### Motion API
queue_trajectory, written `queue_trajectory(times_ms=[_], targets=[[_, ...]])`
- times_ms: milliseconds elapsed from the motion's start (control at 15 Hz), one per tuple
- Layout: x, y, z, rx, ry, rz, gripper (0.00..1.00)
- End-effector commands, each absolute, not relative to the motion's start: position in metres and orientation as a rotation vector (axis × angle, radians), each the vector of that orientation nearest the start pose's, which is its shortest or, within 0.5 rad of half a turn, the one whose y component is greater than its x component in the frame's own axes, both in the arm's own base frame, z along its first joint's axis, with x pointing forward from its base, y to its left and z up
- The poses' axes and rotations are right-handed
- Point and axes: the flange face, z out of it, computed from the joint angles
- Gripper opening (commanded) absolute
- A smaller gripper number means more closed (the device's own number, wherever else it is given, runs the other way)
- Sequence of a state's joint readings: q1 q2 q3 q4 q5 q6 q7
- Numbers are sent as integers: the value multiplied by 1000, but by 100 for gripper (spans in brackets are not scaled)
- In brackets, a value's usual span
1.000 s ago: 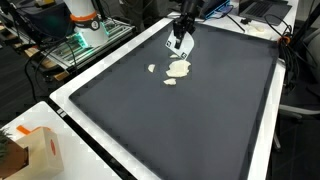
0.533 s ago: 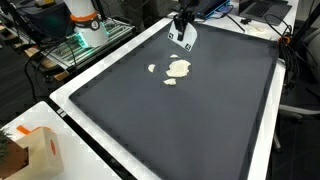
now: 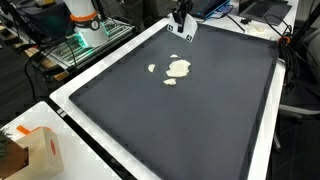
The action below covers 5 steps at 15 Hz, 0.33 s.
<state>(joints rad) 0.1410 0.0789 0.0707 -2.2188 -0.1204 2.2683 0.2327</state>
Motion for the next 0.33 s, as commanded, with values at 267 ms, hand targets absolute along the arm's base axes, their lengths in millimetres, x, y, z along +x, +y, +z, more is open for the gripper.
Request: queue_trajectory(times_ms=[267], targets=[[520, 107, 341, -3225, -93, 9, 4]])
